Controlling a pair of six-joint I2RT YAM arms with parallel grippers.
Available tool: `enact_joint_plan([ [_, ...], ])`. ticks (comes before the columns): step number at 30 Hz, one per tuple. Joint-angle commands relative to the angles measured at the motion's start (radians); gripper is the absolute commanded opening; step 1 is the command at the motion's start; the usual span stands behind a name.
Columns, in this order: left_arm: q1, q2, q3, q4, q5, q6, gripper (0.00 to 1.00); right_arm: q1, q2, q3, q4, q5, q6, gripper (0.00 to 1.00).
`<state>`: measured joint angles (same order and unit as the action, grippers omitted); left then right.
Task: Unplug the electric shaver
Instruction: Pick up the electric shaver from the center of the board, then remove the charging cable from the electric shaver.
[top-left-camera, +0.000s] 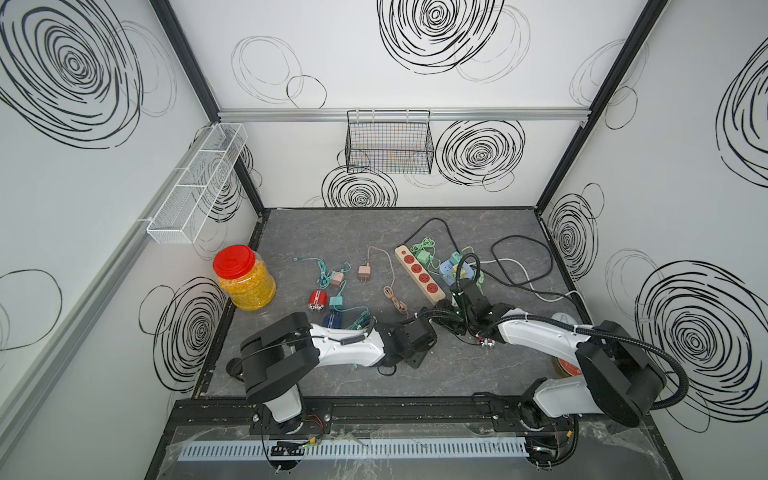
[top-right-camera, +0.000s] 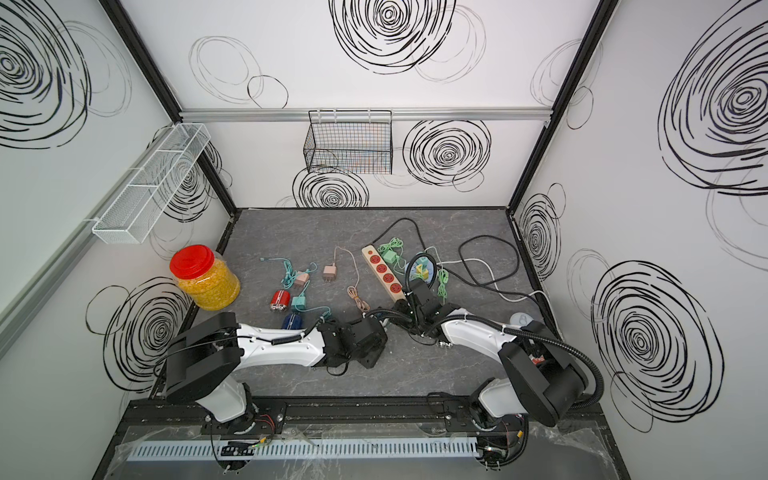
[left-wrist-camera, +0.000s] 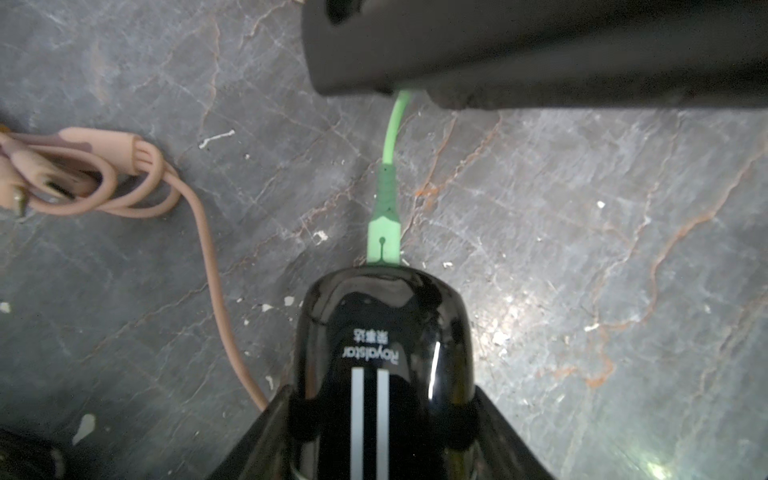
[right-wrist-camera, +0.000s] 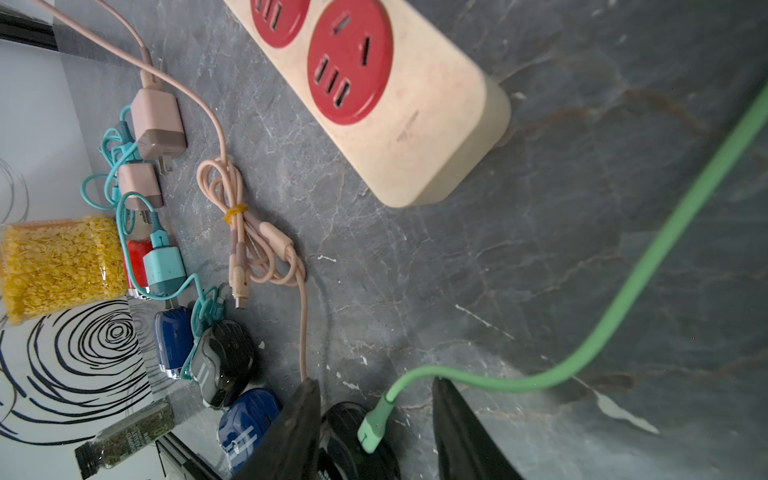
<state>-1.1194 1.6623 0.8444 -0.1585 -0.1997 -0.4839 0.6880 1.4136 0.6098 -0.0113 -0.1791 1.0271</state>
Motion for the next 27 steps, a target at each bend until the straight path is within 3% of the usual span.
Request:
enact_joint_plan([
  [1,-0.007,-0.042,-0.004,0.028,-0.016,-0.017,0.10,0.017,0.044,0.013,0.041,-0.002,0.023,0.46],
  [11,-0.011,-0.041,0.003,0.018,-0.017,-0.017,0.08,0.035,0.076,0.024,0.064,0.005,0.036,0.39],
  [27,-0.064,-0.015,0.018,-0.030,-0.054,-0.014,0.02,-0.008,0.054,0.036,0.031,0.008,0.010,0.00],
])
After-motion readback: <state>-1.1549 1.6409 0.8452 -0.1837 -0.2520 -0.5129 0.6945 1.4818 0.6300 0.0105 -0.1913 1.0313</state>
